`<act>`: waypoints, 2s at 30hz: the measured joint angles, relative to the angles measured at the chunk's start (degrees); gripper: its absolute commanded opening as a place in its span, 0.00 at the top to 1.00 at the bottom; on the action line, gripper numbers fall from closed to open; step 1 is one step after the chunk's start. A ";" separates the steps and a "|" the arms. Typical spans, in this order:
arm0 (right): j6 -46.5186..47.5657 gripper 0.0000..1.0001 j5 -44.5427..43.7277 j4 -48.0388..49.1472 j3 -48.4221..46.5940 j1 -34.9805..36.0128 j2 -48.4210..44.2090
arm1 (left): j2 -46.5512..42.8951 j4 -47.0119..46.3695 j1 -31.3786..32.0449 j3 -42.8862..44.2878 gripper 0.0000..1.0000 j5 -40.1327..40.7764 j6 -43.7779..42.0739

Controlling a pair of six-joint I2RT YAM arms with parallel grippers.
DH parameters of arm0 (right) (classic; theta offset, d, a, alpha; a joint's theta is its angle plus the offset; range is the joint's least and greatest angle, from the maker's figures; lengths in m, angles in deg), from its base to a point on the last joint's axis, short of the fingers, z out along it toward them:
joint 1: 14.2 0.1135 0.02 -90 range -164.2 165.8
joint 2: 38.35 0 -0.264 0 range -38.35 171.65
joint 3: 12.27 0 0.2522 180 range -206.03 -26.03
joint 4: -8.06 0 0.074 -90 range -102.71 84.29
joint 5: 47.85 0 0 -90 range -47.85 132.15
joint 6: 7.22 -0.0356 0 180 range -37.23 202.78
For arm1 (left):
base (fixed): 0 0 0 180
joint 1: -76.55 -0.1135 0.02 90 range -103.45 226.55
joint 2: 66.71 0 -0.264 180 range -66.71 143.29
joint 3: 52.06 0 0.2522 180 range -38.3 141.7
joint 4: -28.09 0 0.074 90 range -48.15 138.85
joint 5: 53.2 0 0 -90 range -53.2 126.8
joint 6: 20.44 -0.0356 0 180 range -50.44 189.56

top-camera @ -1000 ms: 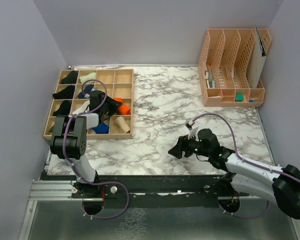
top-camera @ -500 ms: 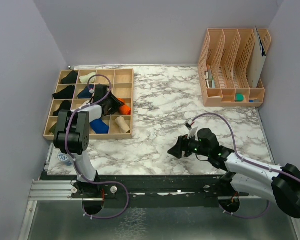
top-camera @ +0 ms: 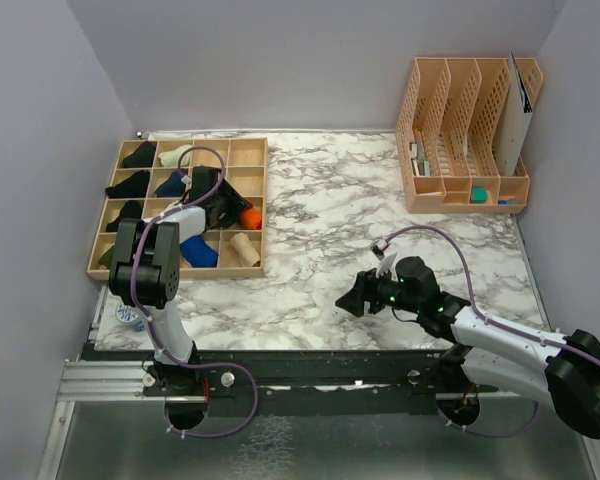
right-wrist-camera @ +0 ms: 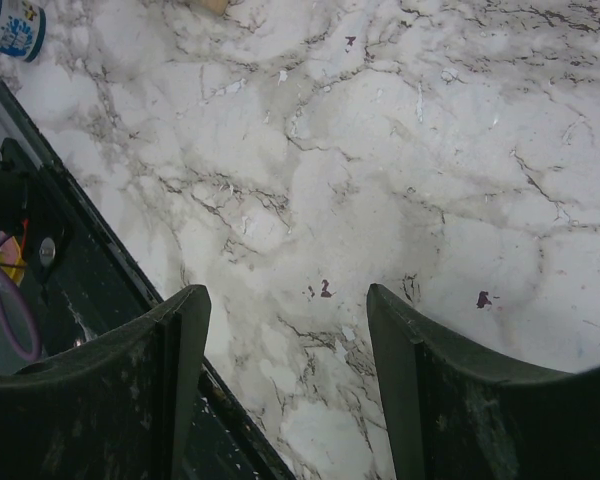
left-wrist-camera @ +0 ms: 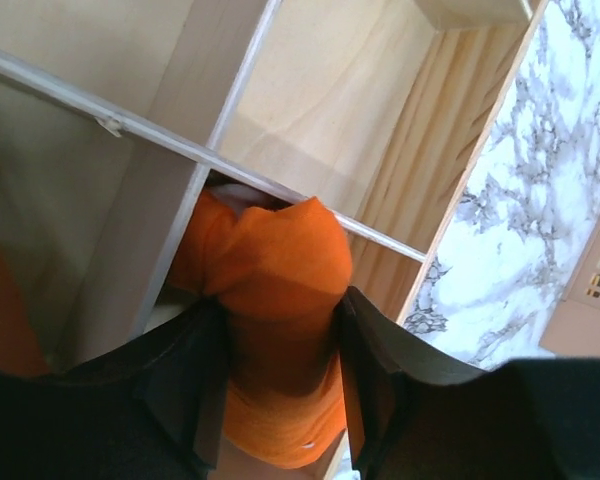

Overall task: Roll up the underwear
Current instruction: Place the underwear in the storage box, then reset both arms

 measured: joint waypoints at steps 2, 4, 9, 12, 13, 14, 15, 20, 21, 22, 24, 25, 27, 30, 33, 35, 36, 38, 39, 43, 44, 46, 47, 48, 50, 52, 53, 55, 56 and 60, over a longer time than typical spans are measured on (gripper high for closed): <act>0.00 0.32 -0.02 0.00 0.00 0.00 -0.02 | -0.28 0.50 0.15 0.20 0.39 0.04 0.00; 0.00 0.32 -0.02 0.00 0.00 0.00 -0.02 | -0.70 0.98 0.24 0.39 0.36 0.11 0.07; 0.00 0.32 0.00 -0.02 0.00 0.00 -0.02 | -2.34 3.23 0.28 0.55 0.29 0.55 0.39; 0.00 0.32 0.00 0.00 0.00 0.00 -0.09 | -3.37 4.50 0.28 0.52 0.23 1.03 0.70; 0.00 0.32 0.00 0.00 0.00 0.00 -0.13 | -3.69 4.83 0.28 0.44 0.20 1.18 0.81; 0.00 0.32 0.00 -0.02 0.02 0.00 -0.17 | -4.04 5.09 0.26 0.35 0.18 1.27 0.92; 0.00 0.32 -0.02 0.00 0.02 0.00 -0.26 | -4.63 5.53 0.26 0.15 0.15 1.33 1.20; 0.00 0.32 0.00 0.00 0.02 0.00 -0.52 | -7.08 7.13 0.24 -0.57 0.07 1.46 1.46; 0.00 0.32 -0.02 0.00 0.00 0.00 -0.52 | -7.65 7.65 0.20 -0.63 0.06 1.62 1.51; 0.00 0.32 0.00 0.00 0.00 0.00 -0.52 | -8.22 8.22 0.15 -0.72 0.06 1.81 1.49; 0.00 0.32 -0.02 0.00 0.02 0.00 -0.50 | -9.51 9.29 -0.04 -1.03 0.06 2.25 1.49; 0.00 0.32 -0.02 0.00 0.02 0.00 -0.50 | -10.10 9.84 -0.15 -1.18 0.07 2.47 1.51; 0.00 0.32 0.00 0.00 0.02 0.00 -0.50 | -11.91 10.93 -0.44 -1.57 0.08 3.04 1.42; -0.04 0.32 0.00 0.04 0.04 0.00 -0.50 | -14.88 11.06 -0.76 -1.84 0.10 3.50 0.85; -0.07 0.32 0.00 0.39 0.11 0.00 -0.50 | -16.76 9.20 -0.85 -1.49 0.10 2.91 -0.48; -0.09 0.32 0.00 0.68 0.11 0.00 -0.39 | -16.09 7.76 -0.90 -0.04 0.10 1.11 -1.90; -0.09 0.32 0.02 0.81 0.11 0.00 -0.28 | -15.26 6.97 -0.90 1.01 0.10 0.22 -2.54; -0.09 0.32 0.04 0.87 0.11 0.00 0.17 | -12.50 5.75 -0.90 3.89 0.10 -1.57 -3.87; -0.09 0.32 0.07 0.85 0.11 0.00 0.55 | -10.99 5.27 -0.90 5.22 0.11 -2.16 -4.50; -0.11 0.32 0.46 0.85 0.11 0.00 1.68 | -4.87 3.58 -0.92 8.87 0.12 -4.09 -7.13; -0.17 0.32 0.57 0.85 0.11 0.00 1.79 | -3.89 3.54 -0.92 9.03 0.12 -4.39 -7.56; -0.28 0.32 0.68 0.85 0.11 0.00 1.88 | -1.99 3.61 -0.92 9.09 0.14 -4.59 -8.35; -0.31 0.32 0.70 0.85 0.11 0.00 1.88 | -1.36 3.69 -0.92 9.09 0.14 -4.59 -8.63; -0.33 0.32 0.70 0.85 0.11 0.00 1.88 | -0.92 3.74 -0.92 9.01 0.14 -4.59 -8.90; -0.46 0.32 0.68 0.85 0.11 0.00 1.88 | -0.59 2.75 -0.96 7.78 0.14 -4.59 -9.27; -0.46 0.32 0.68 0.83 0.11 0.00 1.88 | -0.61 1.38 -0.96 6.38 0.14 -4.59 -9.38; -0.46 0.32 0.68 0.83 0.11 0.00 1.88 | -0.61 0.22 -0.96 5.27 0.14 -4.57 -9.38; -0.44 0.32 0.68 0.79 0.09 0.00 1.88 | -0.68 -1.16 -0.98 3.74 0.14 -4.55 -9.44; -0.42 0.32 0.68 0.74 0.07 0.00 1.88 | -0.72 -1.86 -1.09 3.28 0.13 -4.57 -9.44; -0.37 0.32 0.68 0.55 -0.07 0.00 1.86 | -0.94 -2.97 -1.20 2.95 0.07 -4.76 -10.08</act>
